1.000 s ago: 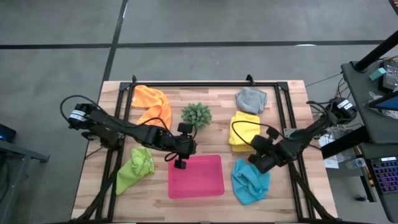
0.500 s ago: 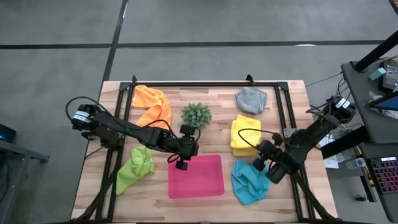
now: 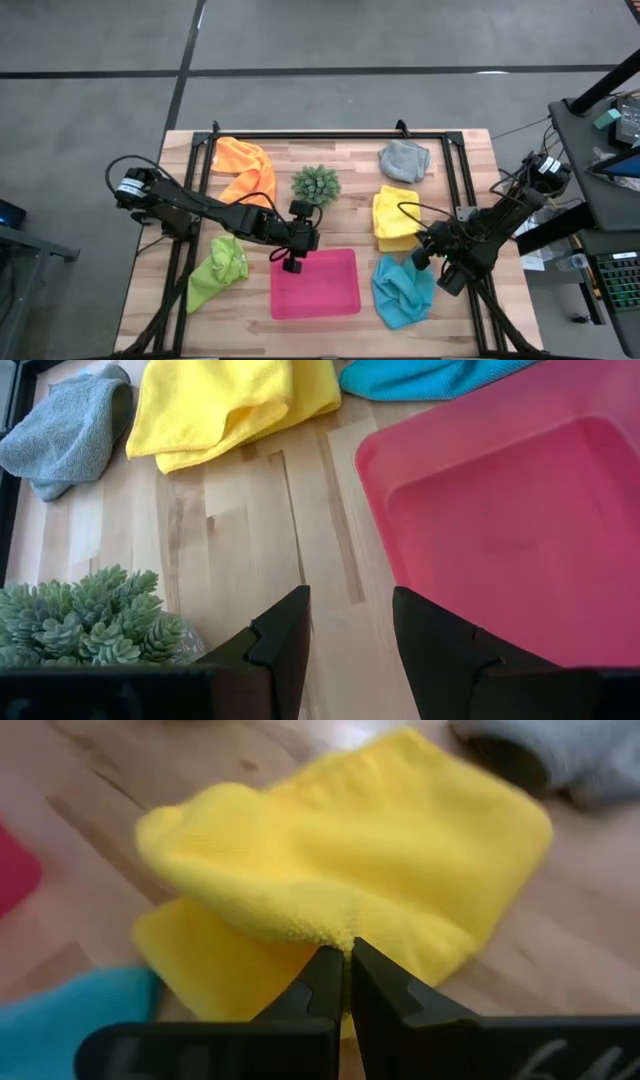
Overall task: Fold microfiber towels
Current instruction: Fold the yellow microfiber cloth
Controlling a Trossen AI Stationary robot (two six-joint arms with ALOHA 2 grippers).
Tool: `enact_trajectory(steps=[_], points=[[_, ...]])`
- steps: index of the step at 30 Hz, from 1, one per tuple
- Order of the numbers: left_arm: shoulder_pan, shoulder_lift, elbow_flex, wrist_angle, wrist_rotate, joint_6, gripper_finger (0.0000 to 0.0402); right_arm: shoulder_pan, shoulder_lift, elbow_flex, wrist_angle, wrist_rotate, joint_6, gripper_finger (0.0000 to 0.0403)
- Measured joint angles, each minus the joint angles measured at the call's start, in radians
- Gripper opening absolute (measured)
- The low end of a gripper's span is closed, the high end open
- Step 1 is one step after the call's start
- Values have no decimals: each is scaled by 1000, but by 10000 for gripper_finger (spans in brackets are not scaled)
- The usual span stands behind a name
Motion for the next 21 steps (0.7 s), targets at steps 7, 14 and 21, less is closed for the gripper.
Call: enact_trajectory(steps=[7,14,21], points=[[0,0,0,4,0,0,129,7,0,12,1,-138,-71,9],[0,0,-1,83,2,22,129,7,-1,47,-12,-209,-163,20],[0,0,-2,122,4,43,129,6,-1,64,-90,-320,-141,95]])
